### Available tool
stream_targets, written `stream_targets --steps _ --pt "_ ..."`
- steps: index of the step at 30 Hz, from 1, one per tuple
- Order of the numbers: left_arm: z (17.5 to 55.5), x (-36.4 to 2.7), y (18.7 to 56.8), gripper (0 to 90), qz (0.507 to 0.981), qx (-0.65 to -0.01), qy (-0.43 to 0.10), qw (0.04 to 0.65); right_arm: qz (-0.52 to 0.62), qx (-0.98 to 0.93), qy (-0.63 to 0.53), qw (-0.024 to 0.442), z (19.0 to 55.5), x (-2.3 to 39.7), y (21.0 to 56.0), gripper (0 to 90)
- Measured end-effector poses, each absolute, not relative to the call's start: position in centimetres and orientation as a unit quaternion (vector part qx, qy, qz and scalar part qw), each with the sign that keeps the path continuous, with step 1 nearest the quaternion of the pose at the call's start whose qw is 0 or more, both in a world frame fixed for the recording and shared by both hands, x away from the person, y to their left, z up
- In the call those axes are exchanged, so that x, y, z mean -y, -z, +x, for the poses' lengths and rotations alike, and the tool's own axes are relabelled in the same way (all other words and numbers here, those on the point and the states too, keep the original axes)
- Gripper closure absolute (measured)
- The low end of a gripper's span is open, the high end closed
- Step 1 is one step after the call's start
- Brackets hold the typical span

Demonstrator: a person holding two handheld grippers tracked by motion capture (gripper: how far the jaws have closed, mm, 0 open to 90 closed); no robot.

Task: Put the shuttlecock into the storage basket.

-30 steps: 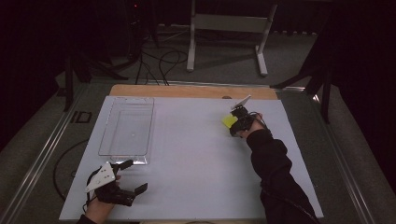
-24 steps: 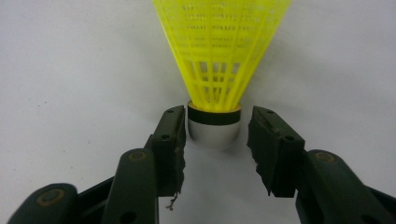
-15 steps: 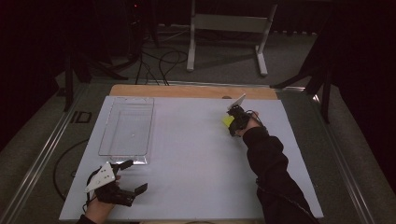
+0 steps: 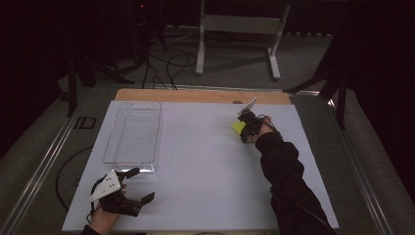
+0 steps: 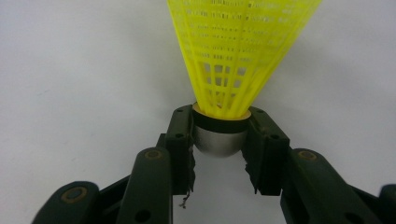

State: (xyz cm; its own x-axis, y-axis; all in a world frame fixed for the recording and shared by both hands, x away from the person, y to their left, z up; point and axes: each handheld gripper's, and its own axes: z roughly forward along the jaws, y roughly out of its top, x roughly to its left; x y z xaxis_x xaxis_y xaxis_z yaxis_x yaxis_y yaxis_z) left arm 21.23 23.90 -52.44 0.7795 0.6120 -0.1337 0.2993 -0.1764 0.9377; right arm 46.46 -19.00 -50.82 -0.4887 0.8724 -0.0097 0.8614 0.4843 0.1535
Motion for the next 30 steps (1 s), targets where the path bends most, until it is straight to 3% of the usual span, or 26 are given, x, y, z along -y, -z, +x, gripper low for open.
stream_targets --steps 30 --pt "21.3 -23.9 52.5 0.0 0.755 -0.303 -0.136 0.565 0.374 -0.923 -0.091 0.001 42.4 19.3 50.0 65.4"
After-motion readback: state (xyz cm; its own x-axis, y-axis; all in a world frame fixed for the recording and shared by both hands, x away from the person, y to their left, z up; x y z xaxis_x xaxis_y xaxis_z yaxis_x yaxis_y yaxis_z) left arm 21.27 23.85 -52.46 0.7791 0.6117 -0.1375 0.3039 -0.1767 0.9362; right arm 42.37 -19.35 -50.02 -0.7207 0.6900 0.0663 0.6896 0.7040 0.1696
